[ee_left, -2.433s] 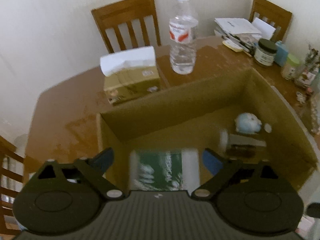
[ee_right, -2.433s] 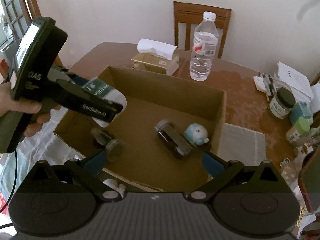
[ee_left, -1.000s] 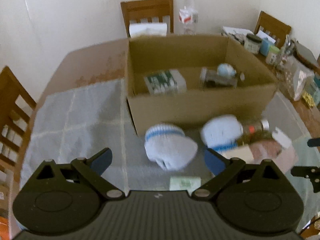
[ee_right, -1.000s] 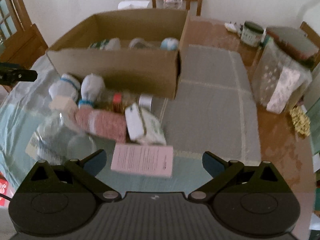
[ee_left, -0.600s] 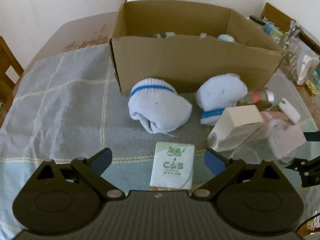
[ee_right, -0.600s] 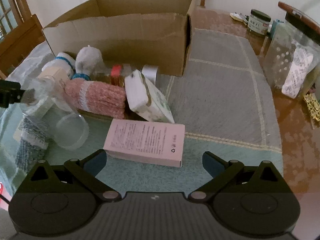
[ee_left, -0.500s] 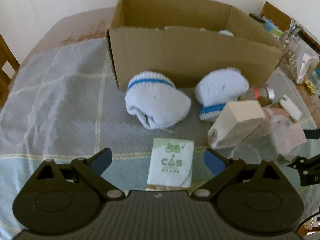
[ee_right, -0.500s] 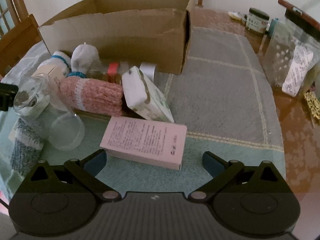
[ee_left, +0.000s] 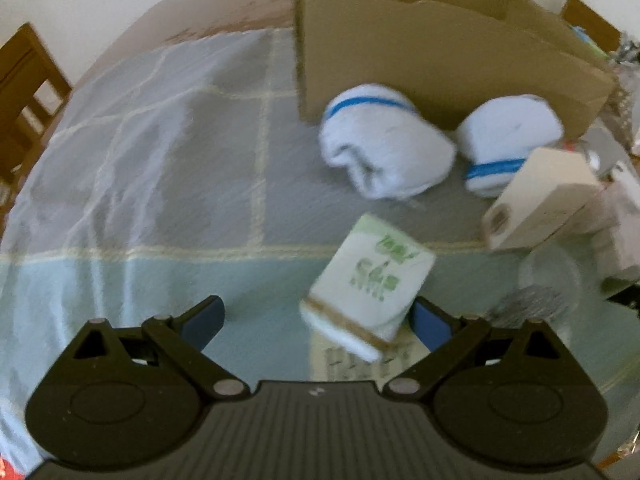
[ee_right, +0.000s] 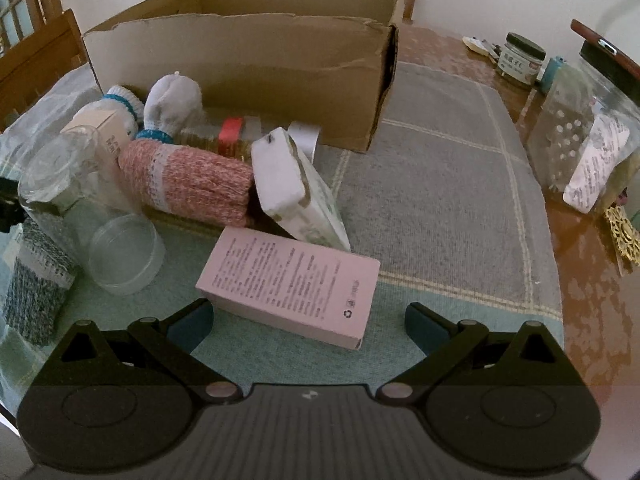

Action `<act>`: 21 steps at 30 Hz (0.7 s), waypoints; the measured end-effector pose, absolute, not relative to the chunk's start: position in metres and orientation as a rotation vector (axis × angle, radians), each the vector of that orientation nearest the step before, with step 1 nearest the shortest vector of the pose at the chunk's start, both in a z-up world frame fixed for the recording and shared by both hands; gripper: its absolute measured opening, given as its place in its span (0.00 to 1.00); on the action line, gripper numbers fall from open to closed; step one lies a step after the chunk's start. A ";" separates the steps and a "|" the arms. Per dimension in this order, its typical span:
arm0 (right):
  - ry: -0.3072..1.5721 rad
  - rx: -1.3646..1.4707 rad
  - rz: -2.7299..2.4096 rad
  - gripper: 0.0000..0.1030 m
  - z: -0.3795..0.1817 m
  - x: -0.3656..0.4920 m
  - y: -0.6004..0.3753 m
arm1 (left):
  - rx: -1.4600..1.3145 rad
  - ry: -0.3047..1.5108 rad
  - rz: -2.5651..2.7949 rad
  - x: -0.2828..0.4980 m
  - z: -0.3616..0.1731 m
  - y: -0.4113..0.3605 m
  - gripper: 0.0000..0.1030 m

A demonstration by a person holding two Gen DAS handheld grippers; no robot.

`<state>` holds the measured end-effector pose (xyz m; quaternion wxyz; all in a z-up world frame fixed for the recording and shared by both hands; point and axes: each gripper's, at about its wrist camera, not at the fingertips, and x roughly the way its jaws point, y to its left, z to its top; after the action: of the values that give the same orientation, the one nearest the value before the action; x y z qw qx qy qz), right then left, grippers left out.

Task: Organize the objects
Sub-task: 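Grasp the C&S tissue pack with the left gripper while the right grasps the pink box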

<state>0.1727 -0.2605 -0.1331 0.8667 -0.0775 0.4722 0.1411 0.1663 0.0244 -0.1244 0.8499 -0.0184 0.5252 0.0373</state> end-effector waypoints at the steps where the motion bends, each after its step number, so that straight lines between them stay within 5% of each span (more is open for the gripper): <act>1: 0.989 -0.161 0.294 1.00 -0.133 0.171 -0.261 | -0.045 1.108 0.091 0.163 -0.125 0.029 0.96; 21: 1.014 -0.161 0.307 1.00 -0.132 0.171 -0.254 | -0.175 1.078 0.114 0.180 -0.119 0.030 0.96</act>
<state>0.1707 -0.2540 -0.1316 0.8598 -0.0769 0.4831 0.1463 0.1798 0.0304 -0.1191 0.8531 -0.0832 0.5122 0.0543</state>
